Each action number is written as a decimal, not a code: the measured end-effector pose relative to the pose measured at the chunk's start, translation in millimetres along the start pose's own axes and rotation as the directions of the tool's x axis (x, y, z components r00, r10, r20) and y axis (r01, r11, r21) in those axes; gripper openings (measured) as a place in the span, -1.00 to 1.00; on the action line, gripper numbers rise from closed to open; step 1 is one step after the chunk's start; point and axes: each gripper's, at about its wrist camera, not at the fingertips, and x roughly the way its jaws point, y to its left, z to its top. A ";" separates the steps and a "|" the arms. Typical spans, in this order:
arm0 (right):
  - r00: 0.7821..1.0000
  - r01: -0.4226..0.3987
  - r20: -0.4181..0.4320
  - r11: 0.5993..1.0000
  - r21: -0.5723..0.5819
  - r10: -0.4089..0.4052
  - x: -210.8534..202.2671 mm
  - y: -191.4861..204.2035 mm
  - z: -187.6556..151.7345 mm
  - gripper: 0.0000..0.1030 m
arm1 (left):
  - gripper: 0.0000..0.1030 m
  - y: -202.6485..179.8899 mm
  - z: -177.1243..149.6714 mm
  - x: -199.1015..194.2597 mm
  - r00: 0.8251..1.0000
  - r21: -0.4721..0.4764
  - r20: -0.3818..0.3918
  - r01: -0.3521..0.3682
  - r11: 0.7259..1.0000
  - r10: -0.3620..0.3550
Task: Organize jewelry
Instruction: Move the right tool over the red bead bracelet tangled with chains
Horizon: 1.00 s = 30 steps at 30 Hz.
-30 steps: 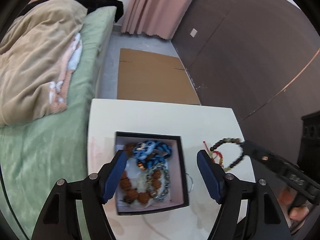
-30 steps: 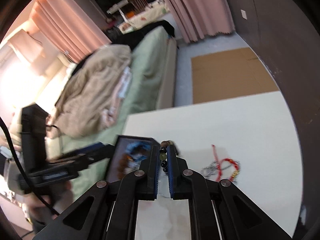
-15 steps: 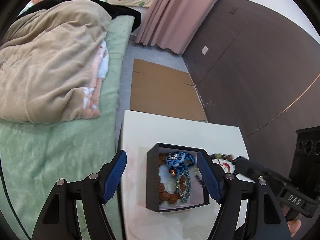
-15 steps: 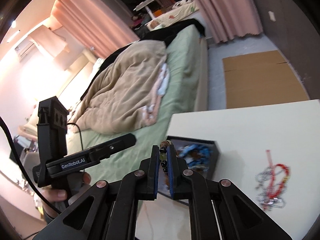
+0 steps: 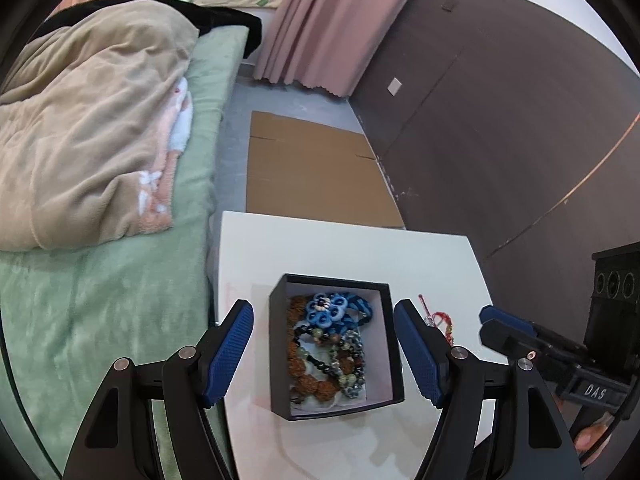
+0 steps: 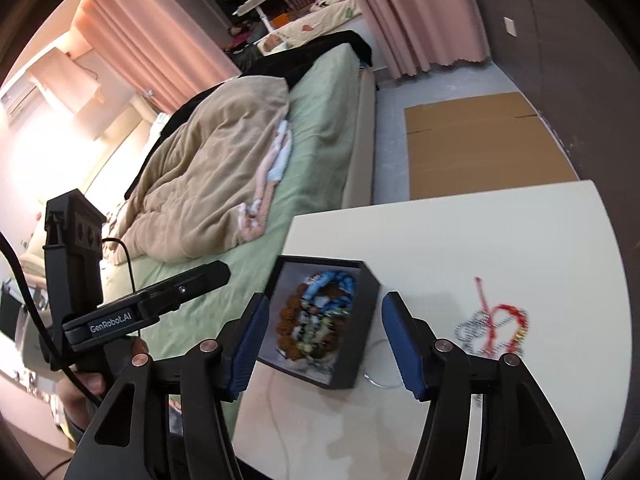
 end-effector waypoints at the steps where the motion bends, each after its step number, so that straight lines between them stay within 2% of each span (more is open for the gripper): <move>1: 1.000 0.001 0.002 1.000 0.004 -0.001 -3.0 -3.8 -0.4 0.18 | 0.42 -2.8 -0.8 1.0 1.000 0.006 -0.003 0.001 1.000 -0.001; 4: 1.000 0.016 0.007 1.000 0.018 -0.016 -11.1 -15.1 -1.3 0.34 | 0.43 -13.0 -4.1 4.4 1.000 0.029 -0.013 0.005 1.000 -0.004; 15: 0.999 0.045 -0.009 0.996 0.072 -0.044 -31.9 -55.2 -7.2 0.35 | 0.42 -61.4 -19.6 23.0 0.997 0.112 -0.078 0.007 0.994 0.002; 18: 0.998 0.059 -0.018 0.994 0.093 -0.057 -36.5 -67.3 -9.4 0.35 | 0.25 -74.9 -24.4 29.6 0.995 0.134 -0.101 0.000 0.991 0.013; 23: 0.998 0.063 -0.009 0.992 0.109 -0.063 -48.7 -85.1 -12.8 0.35 | -0.23 -93.6 -37.2 45.1 0.988 0.181 -0.142 -0.033 0.983 0.060; 30: 0.997 0.079 -0.027 0.985 0.155 -0.076 -57.8 -111.2 -20.2 0.35 | -0.29 -120.2 -44.6 65.6 0.979 0.235 -0.174 -0.058 0.970 0.101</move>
